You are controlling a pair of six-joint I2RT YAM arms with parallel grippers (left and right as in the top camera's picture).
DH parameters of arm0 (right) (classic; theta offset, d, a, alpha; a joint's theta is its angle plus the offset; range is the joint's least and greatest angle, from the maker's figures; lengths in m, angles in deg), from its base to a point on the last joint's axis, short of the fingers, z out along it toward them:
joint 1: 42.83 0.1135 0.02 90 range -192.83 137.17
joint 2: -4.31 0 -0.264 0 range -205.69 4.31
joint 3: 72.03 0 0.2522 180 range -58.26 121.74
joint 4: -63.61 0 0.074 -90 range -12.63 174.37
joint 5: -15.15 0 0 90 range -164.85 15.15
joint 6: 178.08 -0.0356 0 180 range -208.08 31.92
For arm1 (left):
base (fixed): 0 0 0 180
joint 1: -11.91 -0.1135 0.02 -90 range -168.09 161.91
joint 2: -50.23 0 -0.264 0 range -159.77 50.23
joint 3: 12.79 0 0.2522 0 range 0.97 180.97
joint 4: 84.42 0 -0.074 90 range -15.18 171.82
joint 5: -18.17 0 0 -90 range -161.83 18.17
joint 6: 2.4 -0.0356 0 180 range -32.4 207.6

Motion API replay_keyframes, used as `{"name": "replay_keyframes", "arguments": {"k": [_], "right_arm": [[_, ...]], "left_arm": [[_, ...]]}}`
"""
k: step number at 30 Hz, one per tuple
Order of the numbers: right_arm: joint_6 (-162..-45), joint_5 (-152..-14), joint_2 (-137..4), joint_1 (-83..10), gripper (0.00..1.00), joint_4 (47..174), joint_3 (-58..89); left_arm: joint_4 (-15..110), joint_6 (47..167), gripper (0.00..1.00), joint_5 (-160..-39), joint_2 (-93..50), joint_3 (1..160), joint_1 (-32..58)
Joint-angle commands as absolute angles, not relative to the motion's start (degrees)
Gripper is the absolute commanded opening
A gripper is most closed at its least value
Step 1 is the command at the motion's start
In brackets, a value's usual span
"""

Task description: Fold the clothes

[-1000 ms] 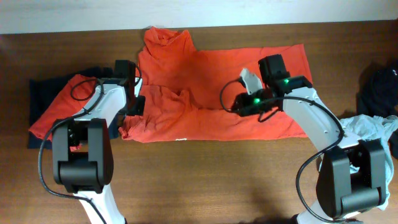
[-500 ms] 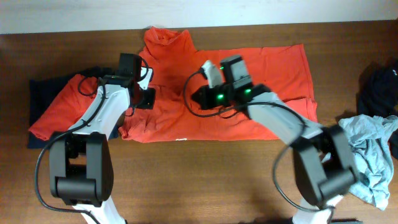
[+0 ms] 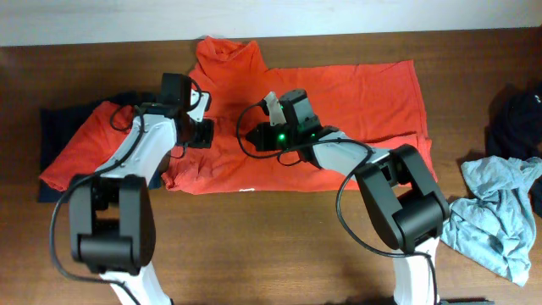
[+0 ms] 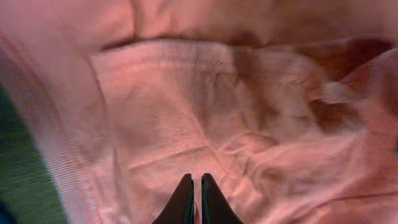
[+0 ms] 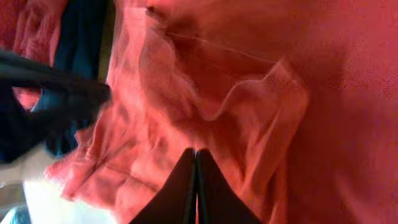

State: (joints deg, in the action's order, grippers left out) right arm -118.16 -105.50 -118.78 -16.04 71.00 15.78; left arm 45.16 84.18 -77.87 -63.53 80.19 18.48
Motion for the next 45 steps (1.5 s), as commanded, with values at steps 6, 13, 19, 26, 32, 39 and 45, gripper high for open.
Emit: {"name": "replay_keyframes", "arguments": {"k": [6,13,19,26,32,39,45], "right_arm": [[-122.4,-100.7,-122.6,-14.4,0.04,65.3,16.3],[-124.6,-98.5,-124.7,-13.1,0.04,63.0,16.3],[-125.7,-87.8,-124.7,-14.3,0.04,61.4,16.3],[-128.8,-74.3,-124.7,-18.4,0.04,61.0,16.3],[-124.5,-91.2,-123.8,-22.7,0.04,58.2,17.1],[-123.0,-109.1,-122.6,-23.3,0.04,59.5,18.4],[-119.3,-110.9,-121.1,-23.5,0.04,67.3,18.5]], "left_arm": [[45.3,83.7,0.04,-78.9,-67.5,80.6,18.2],[44.9,83.7,0.04,-78.9,-67.5,80.6,18.2],[43.8,83.7,0.04,-78.9,-67.5,80.6,18.2],[41.2,83.7,0.04,-75.5,-67.5,80.6,18.2],[41.1,83.7,0.04,-74.4,-67.5,80.6,18.2],[42.0,83.7,0.04,-74.0,-67.5,80.6,18.2],[41.9,83.9,0.04,-70.6,-67.5,80.7,16.4]]}}
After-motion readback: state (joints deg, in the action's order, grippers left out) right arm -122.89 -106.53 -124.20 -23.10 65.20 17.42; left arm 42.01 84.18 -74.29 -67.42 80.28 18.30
